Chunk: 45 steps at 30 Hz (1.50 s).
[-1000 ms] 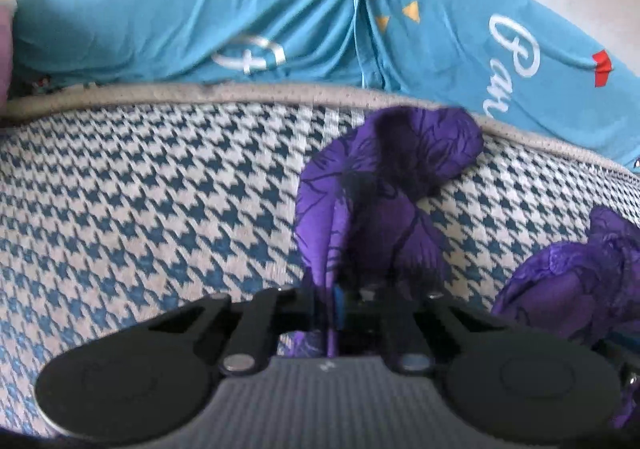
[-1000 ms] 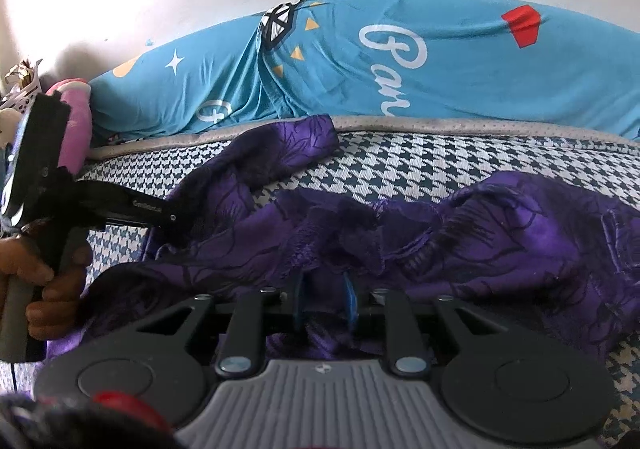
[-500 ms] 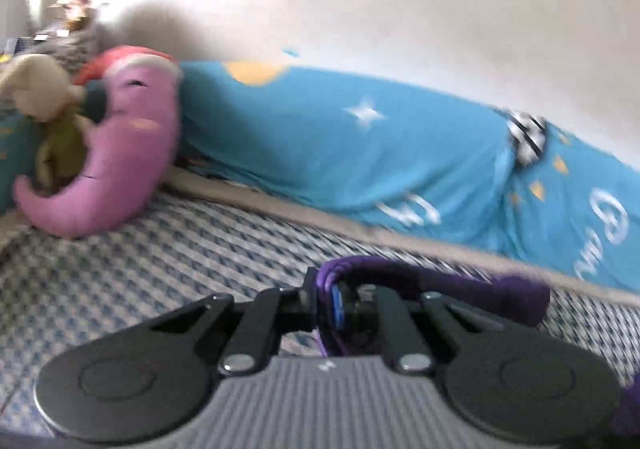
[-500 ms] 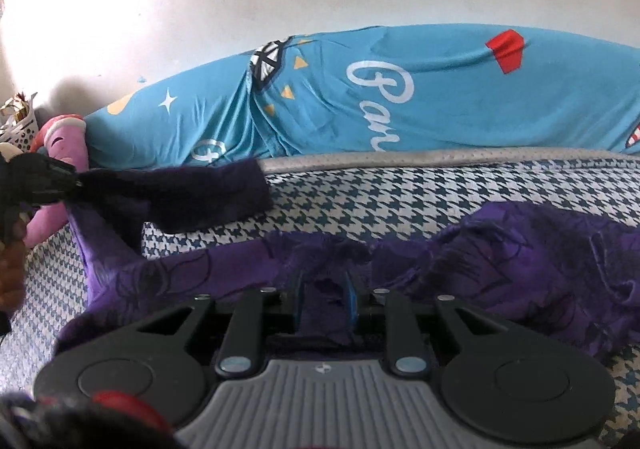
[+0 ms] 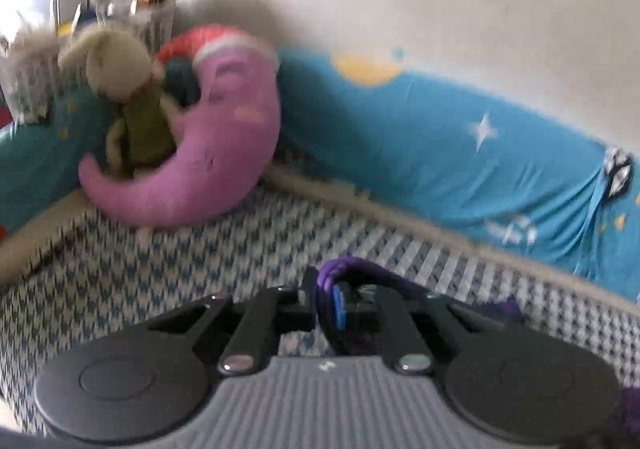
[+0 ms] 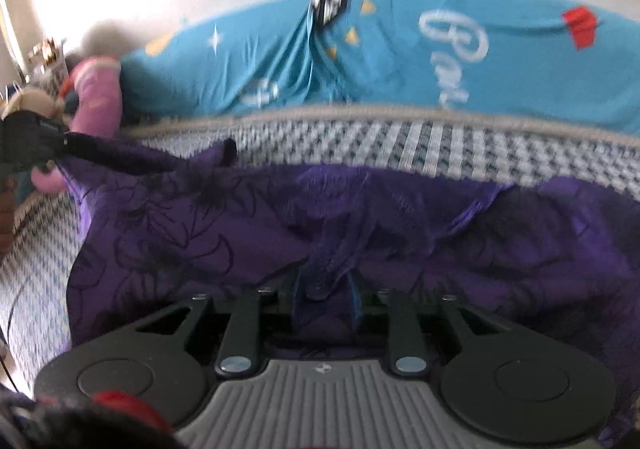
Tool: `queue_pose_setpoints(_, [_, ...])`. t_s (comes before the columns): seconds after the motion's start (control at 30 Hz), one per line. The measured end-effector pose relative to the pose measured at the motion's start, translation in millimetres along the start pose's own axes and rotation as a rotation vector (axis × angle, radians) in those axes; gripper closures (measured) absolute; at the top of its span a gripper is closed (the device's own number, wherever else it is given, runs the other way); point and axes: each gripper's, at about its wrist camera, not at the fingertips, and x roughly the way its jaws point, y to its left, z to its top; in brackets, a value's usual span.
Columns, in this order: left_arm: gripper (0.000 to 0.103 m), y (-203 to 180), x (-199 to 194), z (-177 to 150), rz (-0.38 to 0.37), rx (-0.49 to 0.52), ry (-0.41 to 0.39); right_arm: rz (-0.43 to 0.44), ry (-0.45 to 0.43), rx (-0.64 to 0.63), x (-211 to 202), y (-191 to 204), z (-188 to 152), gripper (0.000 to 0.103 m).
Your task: Fold clothes
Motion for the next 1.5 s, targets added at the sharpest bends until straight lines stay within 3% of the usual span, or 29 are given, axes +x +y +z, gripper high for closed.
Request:
queue_pose_setpoints(0.1, [0.079,8,-1,-2,-0.029,-0.022,0.019,0.003,0.084,-0.002,12,2,-3,0.077])
queue_pose_setpoints(0.2, [0.063,9,-12,-3,-0.059,-0.017,-0.01,0.009,0.087,-0.024,11,3,-3,0.077])
queue_pose_setpoints(0.33, [0.057,6,-23,-5,-0.102,-0.028,-0.035,0.04,0.029,0.002,-2,-1,6,0.077])
queue_pose_setpoints(0.5, [0.049,-1,-43,-7,-0.101,-0.033,-0.121,0.01,-0.083,0.028,-19,-6,19,0.076])
queue_pose_setpoints(0.57, [0.043,-7,-46,-8,-0.118,-0.021,-0.131,-0.014,-0.113,0.044,-20,-10,24,0.069])
queue_pose_setpoints(0.63, [0.04,-16,-44,-11,-0.168,0.011,-0.094,-0.05,-0.128,0.052,-19,-15,28,0.057])
queue_pose_setpoints(0.87, [0.039,-59,-22,-40,-0.344,0.167,0.063,-0.207,-0.149,0.06,-6,-36,35,0.046])
queue_pose_setpoints(0.97, [0.036,-78,-14,-55,-0.374,0.226,0.098,-0.24,-0.156,0.092,-2,-54,37,0.037])
queue_pose_setpoints(1.27, [0.025,-118,-6,-81,-0.437,0.341,0.182,-0.267,-0.151,0.157,12,-78,36,0.03])
queue_pose_setpoints(1.33, [0.025,-124,-1,-85,-0.425,0.362,0.198,-0.263,-0.139,0.162,17,-80,34,0.034])
queue_pose_setpoints(1.4, [0.025,-128,3,-88,-0.413,0.374,0.21,-0.291,-0.128,0.154,20,-79,35,0.063])
queue_pose_setpoints(1.5, [0.026,-130,5,-92,-0.403,0.387,0.218,-0.299,-0.133,0.157,18,-80,35,0.085])
